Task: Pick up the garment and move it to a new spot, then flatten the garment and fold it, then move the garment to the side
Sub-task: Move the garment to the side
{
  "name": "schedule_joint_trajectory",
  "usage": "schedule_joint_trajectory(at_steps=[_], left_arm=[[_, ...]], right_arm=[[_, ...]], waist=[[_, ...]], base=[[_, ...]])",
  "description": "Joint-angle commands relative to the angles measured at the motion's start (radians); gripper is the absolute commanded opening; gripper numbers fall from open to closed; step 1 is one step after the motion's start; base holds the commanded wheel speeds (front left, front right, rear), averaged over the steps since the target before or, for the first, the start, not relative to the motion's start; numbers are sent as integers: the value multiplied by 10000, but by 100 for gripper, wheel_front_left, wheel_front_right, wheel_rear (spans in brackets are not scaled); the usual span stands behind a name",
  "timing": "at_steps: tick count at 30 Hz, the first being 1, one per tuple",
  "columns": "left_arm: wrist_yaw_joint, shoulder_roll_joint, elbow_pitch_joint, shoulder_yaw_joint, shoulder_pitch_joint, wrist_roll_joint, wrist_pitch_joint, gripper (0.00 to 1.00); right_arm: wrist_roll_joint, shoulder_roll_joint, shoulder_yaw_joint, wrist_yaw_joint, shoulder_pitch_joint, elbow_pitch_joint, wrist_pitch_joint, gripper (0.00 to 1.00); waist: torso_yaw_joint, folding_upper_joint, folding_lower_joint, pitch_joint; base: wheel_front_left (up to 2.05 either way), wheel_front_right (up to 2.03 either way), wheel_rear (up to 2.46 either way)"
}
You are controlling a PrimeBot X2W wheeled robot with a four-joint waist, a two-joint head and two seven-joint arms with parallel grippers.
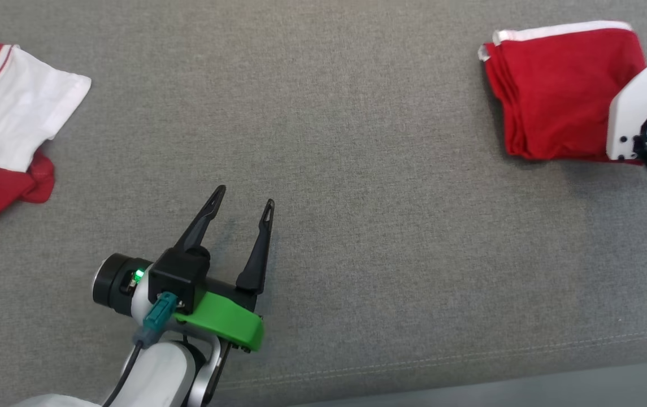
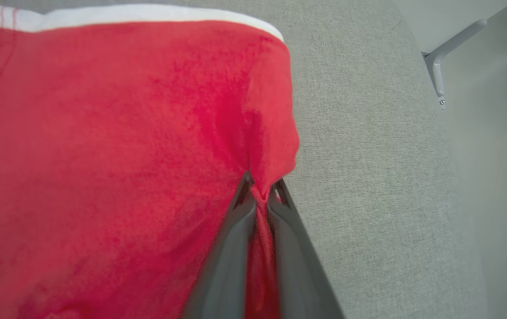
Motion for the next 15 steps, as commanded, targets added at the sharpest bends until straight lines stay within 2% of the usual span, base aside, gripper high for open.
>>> schedule_joint_trajectory(at_steps=[1,11,15], left_arm=[[-32,134,-222,-98,-242,183,129,100],[-51,276,-1318,-522,-685,628,767,100],[-86,272,-1601,-703,-803,746,876,100]], right_arm=[[105,-337,209,-18,-179,-49,-154,0],[644,-2250,1151,-18,-683,123,-895,0],[290,-3207,1336,-18,-686,237,-1302,0]], waist=[[-337,0,0,666],[139,0,0,1634],[455,0,0,1828]], base=[[0,0,0],[0,0,0],[0,0,0]])
